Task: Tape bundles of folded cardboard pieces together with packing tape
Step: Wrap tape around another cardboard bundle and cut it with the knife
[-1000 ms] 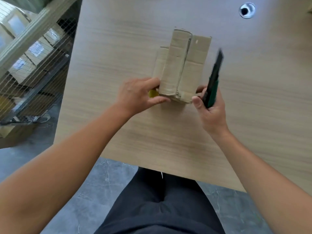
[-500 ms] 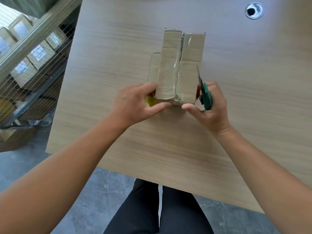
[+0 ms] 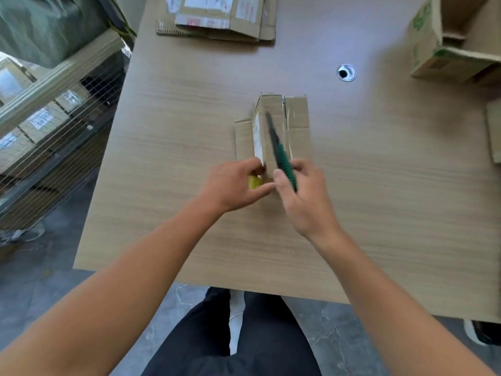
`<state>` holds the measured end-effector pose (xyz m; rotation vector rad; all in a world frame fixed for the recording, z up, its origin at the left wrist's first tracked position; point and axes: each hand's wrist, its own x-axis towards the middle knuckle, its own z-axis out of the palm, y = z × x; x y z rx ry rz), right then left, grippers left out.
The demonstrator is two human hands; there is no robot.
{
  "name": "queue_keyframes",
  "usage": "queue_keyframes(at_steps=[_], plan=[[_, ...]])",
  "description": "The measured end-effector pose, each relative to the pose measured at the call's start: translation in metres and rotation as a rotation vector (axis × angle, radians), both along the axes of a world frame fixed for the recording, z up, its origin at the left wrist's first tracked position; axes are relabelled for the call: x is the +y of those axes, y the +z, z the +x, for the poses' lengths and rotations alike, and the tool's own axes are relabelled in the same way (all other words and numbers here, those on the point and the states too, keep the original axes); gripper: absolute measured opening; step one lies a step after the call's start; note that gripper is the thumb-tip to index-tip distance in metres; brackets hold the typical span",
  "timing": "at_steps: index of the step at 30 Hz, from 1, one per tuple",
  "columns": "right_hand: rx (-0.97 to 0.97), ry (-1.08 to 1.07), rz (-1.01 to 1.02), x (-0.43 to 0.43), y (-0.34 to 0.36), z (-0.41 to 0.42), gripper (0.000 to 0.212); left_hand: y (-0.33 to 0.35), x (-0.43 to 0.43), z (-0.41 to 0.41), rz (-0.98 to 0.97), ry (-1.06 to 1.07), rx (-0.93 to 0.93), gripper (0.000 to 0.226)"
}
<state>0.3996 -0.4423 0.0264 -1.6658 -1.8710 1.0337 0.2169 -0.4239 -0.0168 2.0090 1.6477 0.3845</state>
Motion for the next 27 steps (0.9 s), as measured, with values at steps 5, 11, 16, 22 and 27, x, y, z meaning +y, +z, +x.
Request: queue_keyframes(at_steps=[5,11,16,22,27], plan=[[-0.104,0.078,-0.211,-0.016,0.002,-0.021,0.05,0.006,-0.01,-0.038,-0.162,0.073,-0.193,0.034],[-0.088,0.043,-0.352,-0.025,-0.002,-0.026,0.077,0.006,-0.013,-0.062,-0.198,0.059,-0.072,0.032],[-0.112,0.054,-0.404,-0.024,0.003,-0.023,0.079,0.013,0.006,-0.056,-0.33,0.109,-0.027,0.029],[-0.116,0.074,-0.46,-0.014,0.009,-0.022,0.073,0.02,0.006,-0.062,-0.294,0.161,-0.133,0.017],[-0.073,0.062,-0.515,-0.01,0.013,-0.018,0.077,0.021,0.005,-0.068,-0.296,0.066,-0.185,0.008]])
